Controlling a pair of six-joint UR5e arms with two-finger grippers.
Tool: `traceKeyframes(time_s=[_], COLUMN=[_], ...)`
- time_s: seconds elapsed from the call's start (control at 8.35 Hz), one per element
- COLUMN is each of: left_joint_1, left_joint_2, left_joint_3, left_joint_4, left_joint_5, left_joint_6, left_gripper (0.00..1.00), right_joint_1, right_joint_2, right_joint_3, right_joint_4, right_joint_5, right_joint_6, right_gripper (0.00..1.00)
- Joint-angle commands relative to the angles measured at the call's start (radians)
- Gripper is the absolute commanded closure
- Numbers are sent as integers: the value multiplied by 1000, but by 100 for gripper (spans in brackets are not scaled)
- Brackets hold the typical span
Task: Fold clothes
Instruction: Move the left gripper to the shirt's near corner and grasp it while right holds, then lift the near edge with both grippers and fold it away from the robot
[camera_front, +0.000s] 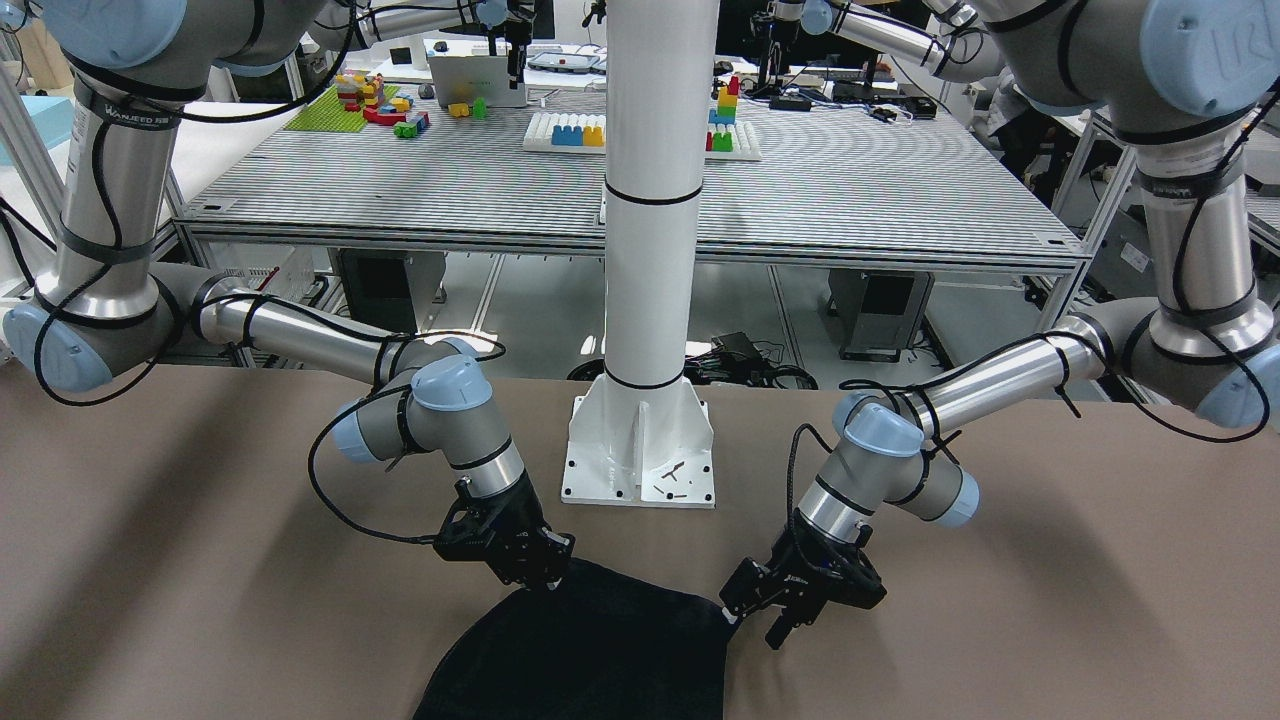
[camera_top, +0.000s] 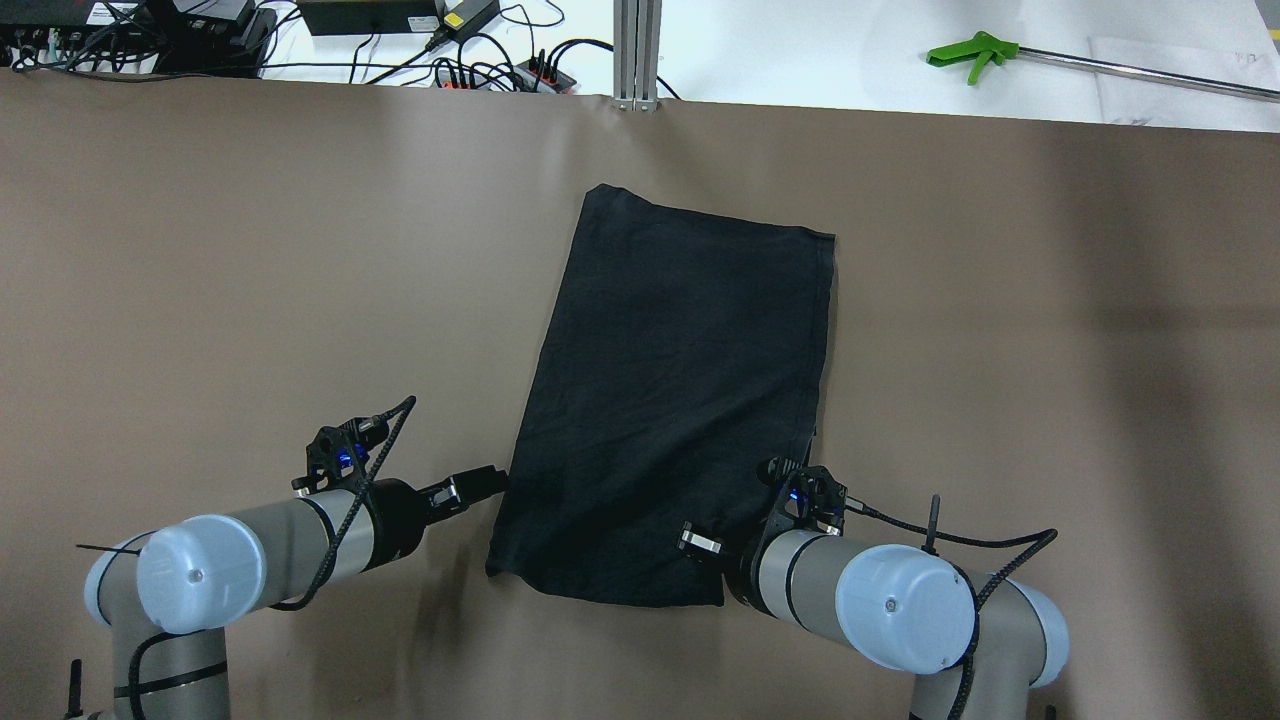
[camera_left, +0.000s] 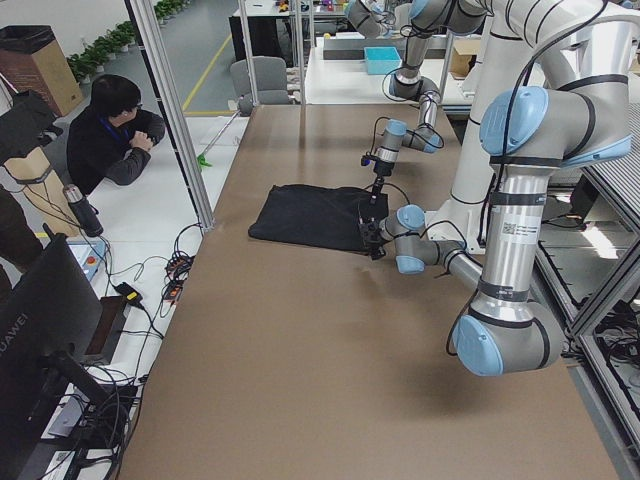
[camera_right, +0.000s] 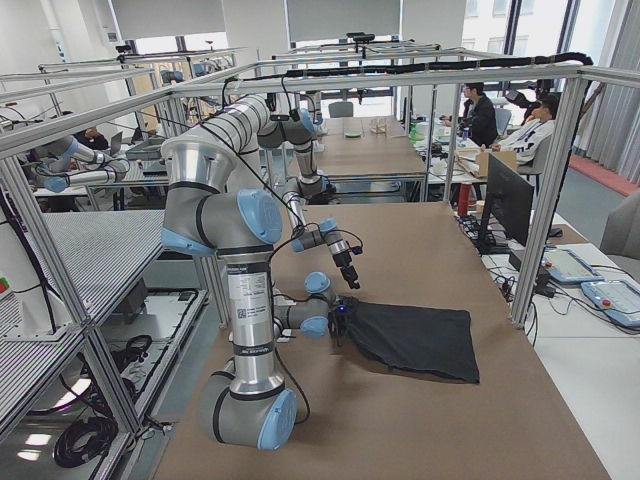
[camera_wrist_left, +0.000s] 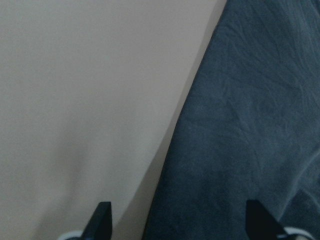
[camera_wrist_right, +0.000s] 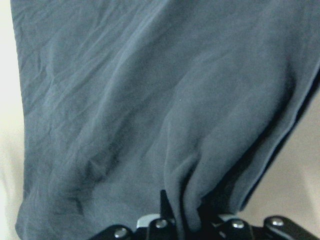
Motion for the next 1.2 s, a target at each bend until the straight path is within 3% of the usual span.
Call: traceKeyframes(time_s=[0.0, 0.96, 1.08], left_joint_1=[32, 112, 112], left_joint_2=[-69, -63, -63], left_joint_3=[85, 74, 74], left_joint_4=[15, 13, 13], left_joint_5=[33, 102, 102], left_joint_6=[-1, -7, -7], left_gripper=[6, 6, 21], right_joint_1=[-1, 13, 17], right_joint_2=[1, 1, 1], right_joint_3=[0, 13, 13], right_joint_4=[0, -3, -3], right_joint_5=[-3, -5, -5], right_joint_6=[1, -1, -1], right_gripper=[100, 100, 100])
